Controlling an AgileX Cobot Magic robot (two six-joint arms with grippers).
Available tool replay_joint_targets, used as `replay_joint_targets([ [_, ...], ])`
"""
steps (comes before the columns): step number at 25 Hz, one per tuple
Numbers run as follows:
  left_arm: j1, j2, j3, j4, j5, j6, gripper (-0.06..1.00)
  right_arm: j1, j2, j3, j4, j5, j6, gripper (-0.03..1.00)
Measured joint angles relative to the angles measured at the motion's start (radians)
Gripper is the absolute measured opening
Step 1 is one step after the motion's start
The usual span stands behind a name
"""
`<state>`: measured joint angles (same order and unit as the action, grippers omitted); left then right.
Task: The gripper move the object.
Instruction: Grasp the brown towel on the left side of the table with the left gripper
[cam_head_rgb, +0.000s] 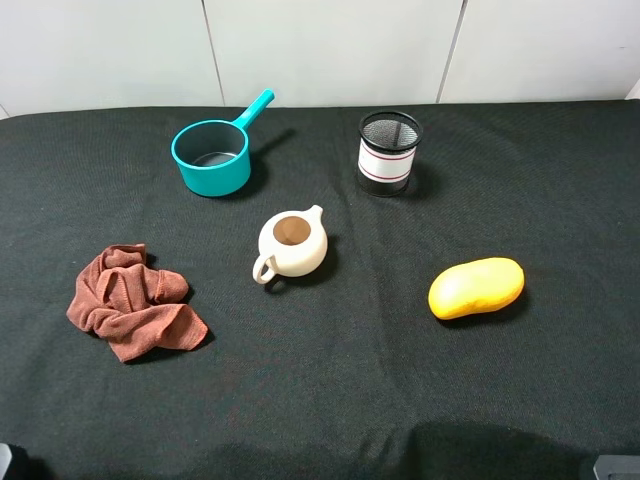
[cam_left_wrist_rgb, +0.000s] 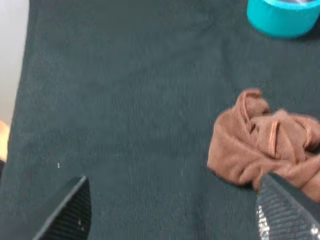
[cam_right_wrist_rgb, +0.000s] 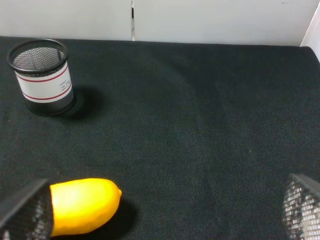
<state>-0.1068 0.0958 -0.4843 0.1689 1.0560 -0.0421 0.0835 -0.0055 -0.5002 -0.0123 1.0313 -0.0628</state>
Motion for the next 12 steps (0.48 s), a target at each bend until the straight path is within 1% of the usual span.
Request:
replay_joint_targets([
  [6, 0.0, 0.273, -0.011, -0.002, -0.007, 0.0, 0.68, 0.0, 0.0, 0.0, 0.0, 0.0, 0.0, 0.69],
  [12, 0.0, 0.519, -0.074, -0.002, -0.059, 0.0, 0.68, 0.0, 0.0, 0.0, 0.0, 0.0, 0.0, 0.69],
])
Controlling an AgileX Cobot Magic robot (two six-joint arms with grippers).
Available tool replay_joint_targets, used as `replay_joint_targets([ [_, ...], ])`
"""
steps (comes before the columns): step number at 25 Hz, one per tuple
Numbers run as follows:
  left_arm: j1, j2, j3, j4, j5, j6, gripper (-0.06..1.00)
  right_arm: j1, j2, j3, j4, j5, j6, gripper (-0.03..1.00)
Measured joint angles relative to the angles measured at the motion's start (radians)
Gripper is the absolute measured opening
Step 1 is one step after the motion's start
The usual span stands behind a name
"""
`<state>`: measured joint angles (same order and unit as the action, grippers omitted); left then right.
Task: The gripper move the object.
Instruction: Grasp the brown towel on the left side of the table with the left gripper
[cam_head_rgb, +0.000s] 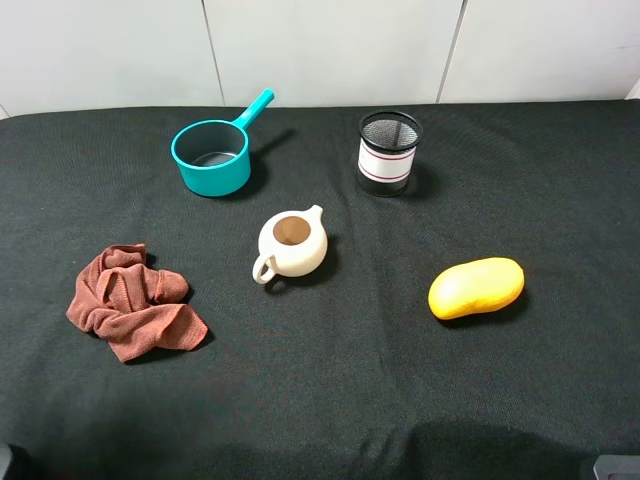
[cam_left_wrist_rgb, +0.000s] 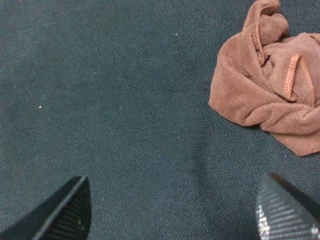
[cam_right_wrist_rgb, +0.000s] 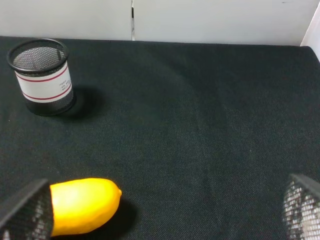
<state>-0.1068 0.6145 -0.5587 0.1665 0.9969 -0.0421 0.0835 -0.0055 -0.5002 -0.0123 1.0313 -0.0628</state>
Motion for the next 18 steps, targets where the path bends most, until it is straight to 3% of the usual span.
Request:
replay_joint_targets([
  [18, -0.015, 0.528, -0.052, -0.015, -0.259, 0.0, 0.68, 0.0, 0.0, 0.0, 0.0, 0.0, 0.0, 0.69],
])
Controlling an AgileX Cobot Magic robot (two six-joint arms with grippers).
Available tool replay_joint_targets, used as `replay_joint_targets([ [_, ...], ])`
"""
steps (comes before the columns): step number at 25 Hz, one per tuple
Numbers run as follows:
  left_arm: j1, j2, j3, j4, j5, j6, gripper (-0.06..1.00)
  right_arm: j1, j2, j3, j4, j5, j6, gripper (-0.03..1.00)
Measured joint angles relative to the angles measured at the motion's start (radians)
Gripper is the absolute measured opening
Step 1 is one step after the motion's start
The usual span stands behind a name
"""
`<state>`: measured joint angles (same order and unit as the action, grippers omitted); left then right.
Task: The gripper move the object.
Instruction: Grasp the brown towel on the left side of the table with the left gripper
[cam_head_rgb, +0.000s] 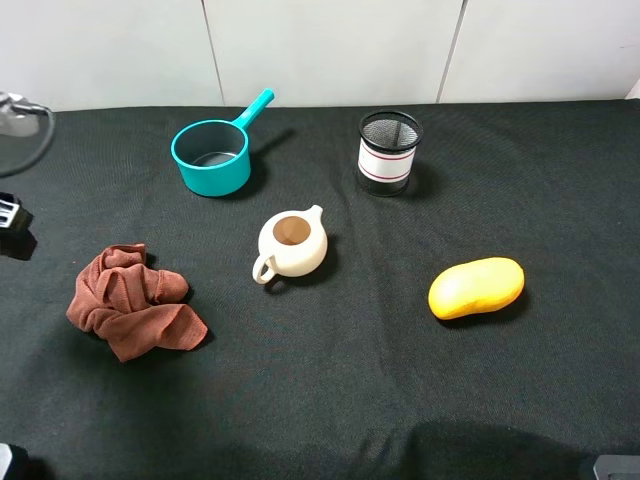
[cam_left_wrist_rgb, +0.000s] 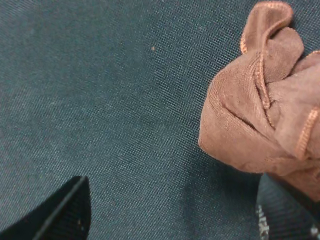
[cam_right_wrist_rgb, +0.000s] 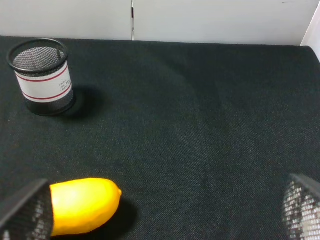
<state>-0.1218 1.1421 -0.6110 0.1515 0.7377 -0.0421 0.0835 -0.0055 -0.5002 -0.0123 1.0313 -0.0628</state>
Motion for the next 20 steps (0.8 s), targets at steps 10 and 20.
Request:
replay_joint_targets([
  [10, -0.205, 0.037, 0.0, -0.004, -0.014, 0.0, 0.68, 0.0, 0.0, 0.0, 0.0, 0.0, 0.0, 0.69],
  [20, -0.248, 0.075, -0.001, -0.008, -0.03, -0.002, 0.68, 0.0, 0.0, 0.0, 0.0, 0.0, 0.0, 0.69],
])
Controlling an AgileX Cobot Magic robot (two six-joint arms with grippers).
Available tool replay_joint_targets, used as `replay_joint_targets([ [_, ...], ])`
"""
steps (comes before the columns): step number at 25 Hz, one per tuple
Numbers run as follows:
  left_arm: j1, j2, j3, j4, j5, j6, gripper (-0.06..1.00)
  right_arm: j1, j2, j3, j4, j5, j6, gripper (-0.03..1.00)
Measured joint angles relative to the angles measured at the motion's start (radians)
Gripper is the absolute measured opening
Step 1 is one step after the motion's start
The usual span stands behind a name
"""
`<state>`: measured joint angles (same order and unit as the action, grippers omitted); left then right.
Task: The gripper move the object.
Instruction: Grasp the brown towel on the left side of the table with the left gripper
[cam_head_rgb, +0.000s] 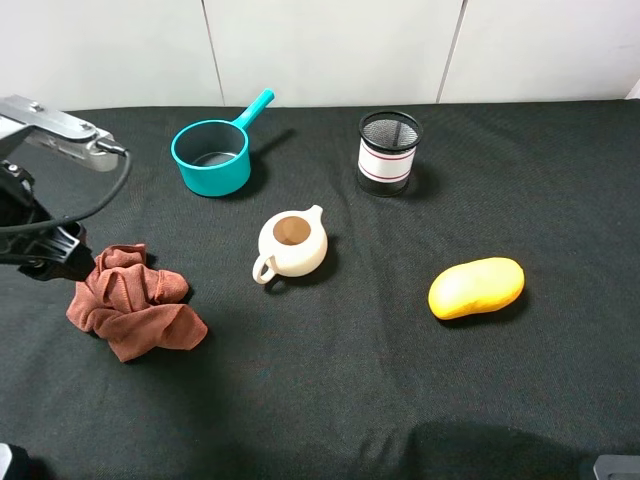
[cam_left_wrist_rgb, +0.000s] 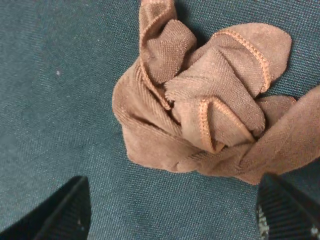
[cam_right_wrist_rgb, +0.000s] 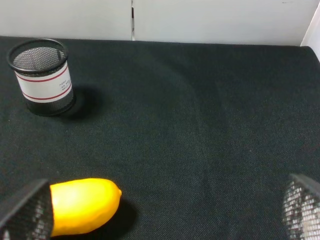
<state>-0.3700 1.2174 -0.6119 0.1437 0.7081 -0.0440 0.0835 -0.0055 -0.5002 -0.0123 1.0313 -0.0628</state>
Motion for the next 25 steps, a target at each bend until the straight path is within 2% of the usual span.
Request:
replay_joint_targets([
  [13, 0.0, 0.248, 0.0, -0.018, -0.13, -0.001, 0.68, 0.0, 0.0, 0.0, 0.0, 0.0, 0.0, 0.69],
  [25, 0.0, 0.342, 0.0, -0.018, -0.185, -0.009, 0.68, 0.0, 0.0, 0.0, 0.0, 0.0, 0.0, 0.69],
])
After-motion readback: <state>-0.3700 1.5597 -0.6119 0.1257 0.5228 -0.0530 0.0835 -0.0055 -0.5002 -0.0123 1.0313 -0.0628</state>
